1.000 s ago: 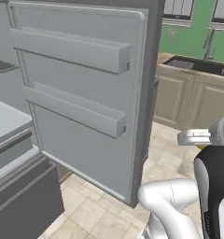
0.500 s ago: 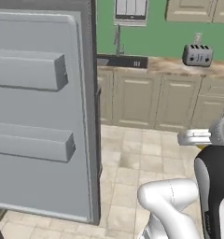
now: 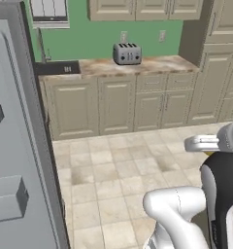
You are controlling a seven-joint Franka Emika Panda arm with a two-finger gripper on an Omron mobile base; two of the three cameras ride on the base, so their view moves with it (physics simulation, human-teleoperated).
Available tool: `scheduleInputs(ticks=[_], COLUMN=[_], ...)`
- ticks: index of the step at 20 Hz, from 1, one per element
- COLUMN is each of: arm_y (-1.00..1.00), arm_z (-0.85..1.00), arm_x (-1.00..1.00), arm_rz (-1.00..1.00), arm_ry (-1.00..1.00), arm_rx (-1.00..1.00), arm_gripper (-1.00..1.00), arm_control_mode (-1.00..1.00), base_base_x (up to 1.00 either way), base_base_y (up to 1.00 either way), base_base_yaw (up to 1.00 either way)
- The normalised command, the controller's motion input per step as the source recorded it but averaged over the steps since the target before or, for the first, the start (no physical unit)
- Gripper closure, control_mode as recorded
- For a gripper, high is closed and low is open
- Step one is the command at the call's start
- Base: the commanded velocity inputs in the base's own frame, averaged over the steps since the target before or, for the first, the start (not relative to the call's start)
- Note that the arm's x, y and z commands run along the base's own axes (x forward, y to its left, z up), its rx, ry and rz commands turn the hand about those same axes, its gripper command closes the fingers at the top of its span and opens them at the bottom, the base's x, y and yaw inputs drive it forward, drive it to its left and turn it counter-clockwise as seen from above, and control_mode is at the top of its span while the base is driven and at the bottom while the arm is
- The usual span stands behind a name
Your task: Retrieve a lemon from the fridge and place it on the cutting board with the fish.
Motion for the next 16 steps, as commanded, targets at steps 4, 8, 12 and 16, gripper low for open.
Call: scheduleInputs(ticks=[4, 8, 12, 16], arm_y=[0.0, 0.0, 0.0, 0.0], arm_z=[0.0, 0.0, 0.0, 0.0], arm_x=[0.0, 0.0, 0.0, 0.0], arm_rz=[0.0, 0.0, 0.0, 0.0], arm_ry=[0.0, 0.0, 0.0, 0.0], arm_rx=[0.0, 0.0, 0.0, 0.0], arm_gripper=[1.0, 1.0, 1.0, 1.0], arm_control_mode=[1.0, 1.0, 1.0, 1.0], base_base_x=[0.41, 0.7, 0.9, 1.0], base_base_y=[0.04, 0.0, 0.0, 0.0], base_base_yaw=[-0.02, 0.0, 0.0, 0.0])
